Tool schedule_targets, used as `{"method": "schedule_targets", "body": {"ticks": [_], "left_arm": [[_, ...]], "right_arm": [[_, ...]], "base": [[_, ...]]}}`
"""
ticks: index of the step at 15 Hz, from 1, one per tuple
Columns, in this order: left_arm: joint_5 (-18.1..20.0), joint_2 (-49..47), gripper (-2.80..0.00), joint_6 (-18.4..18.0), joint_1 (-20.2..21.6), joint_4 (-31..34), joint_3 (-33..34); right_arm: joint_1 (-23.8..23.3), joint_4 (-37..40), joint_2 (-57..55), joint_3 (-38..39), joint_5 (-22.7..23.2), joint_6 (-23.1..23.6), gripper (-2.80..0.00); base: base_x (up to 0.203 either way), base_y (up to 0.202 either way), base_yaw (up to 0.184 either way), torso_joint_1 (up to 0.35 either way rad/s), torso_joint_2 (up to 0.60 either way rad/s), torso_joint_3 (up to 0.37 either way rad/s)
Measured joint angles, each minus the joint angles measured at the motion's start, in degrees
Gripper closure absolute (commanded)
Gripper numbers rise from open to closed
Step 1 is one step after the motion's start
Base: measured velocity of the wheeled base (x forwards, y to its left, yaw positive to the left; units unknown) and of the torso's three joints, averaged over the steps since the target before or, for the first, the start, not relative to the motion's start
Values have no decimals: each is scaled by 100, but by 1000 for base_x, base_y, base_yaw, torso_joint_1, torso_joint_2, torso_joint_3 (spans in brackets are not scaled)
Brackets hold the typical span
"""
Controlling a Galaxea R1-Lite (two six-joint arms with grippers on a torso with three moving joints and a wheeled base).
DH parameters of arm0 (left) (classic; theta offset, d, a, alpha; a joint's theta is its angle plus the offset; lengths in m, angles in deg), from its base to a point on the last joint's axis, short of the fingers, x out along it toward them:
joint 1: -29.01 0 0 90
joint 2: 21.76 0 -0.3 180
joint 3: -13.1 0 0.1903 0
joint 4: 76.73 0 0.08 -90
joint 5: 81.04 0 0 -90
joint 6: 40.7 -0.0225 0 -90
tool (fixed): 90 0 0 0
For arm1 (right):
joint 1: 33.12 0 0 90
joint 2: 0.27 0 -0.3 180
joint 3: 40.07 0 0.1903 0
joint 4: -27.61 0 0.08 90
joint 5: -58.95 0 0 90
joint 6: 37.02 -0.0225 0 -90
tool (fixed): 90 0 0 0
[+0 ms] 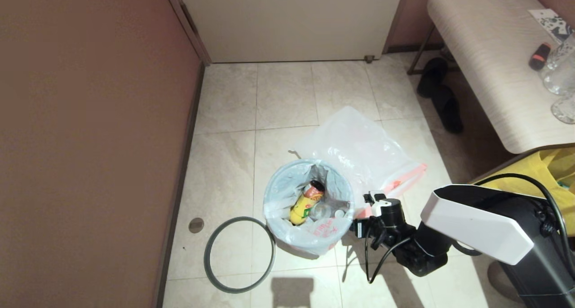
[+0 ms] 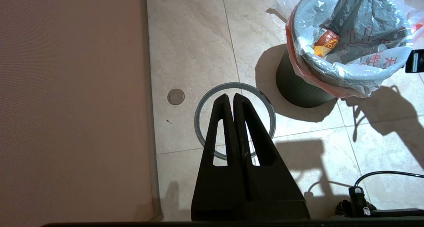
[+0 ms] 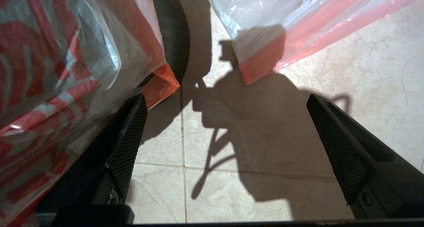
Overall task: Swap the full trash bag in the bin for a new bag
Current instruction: Place the trash bag on the floor
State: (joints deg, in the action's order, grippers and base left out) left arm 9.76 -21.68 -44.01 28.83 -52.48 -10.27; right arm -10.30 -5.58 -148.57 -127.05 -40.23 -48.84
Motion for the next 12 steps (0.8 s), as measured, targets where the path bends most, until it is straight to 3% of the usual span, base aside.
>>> {"method": "schedule_targets", "body": {"ticks": [5,8,12], "left_arm": [[-1,0,0,-3,0,2,0],[0,0,0,-1,0,1,0],[-2,0,0,0,0,-2,0]], "right_arm": [[13,-66,-230,-465,58,328,-280],[-113,-105,-553,-1099,526,872,-280],[-213,-427,-756,-1254,653,945,-280]], "base": [[0,0,0,0,0,0],[0,0,0,0,0,0],[0,0,0,0,0,0]]}}
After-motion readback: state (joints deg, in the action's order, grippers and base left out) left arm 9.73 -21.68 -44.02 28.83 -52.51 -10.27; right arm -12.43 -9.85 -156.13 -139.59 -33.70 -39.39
